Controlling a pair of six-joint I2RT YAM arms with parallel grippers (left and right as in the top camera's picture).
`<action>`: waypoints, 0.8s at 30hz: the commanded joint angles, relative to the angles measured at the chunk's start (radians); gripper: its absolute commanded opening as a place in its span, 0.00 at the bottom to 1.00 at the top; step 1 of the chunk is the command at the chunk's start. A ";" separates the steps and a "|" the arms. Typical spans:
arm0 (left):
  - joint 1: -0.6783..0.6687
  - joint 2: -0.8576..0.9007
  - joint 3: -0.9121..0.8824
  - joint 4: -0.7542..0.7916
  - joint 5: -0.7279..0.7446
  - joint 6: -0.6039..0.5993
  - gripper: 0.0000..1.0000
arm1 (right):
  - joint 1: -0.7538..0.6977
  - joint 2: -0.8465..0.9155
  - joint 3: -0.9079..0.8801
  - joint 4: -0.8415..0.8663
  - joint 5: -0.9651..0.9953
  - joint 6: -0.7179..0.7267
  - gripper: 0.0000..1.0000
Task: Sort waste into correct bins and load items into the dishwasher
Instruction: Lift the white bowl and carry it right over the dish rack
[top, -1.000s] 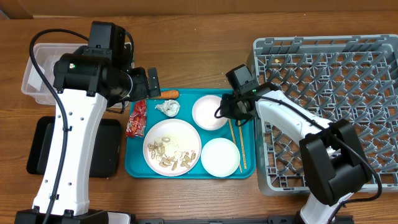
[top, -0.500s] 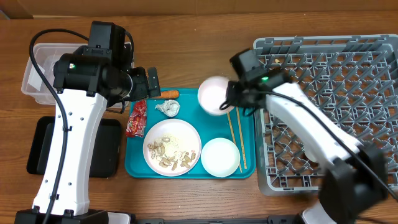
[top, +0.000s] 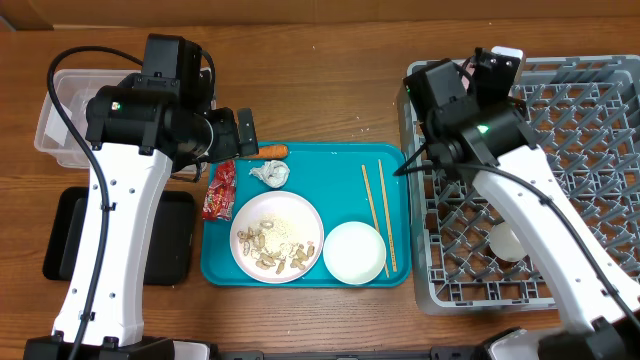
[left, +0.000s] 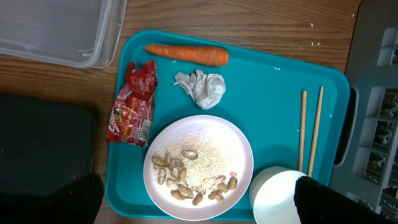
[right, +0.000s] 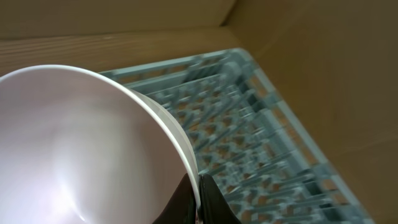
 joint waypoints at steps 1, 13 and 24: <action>0.004 -0.005 0.017 0.000 -0.003 -0.010 1.00 | 0.001 0.046 0.003 -0.004 0.241 0.000 0.04; 0.004 -0.005 0.017 0.000 -0.003 -0.009 1.00 | -0.031 0.196 0.003 0.187 0.402 -0.304 0.04; 0.004 -0.005 0.017 0.000 -0.003 -0.010 1.00 | -0.123 0.213 -0.009 0.208 0.176 -0.369 0.04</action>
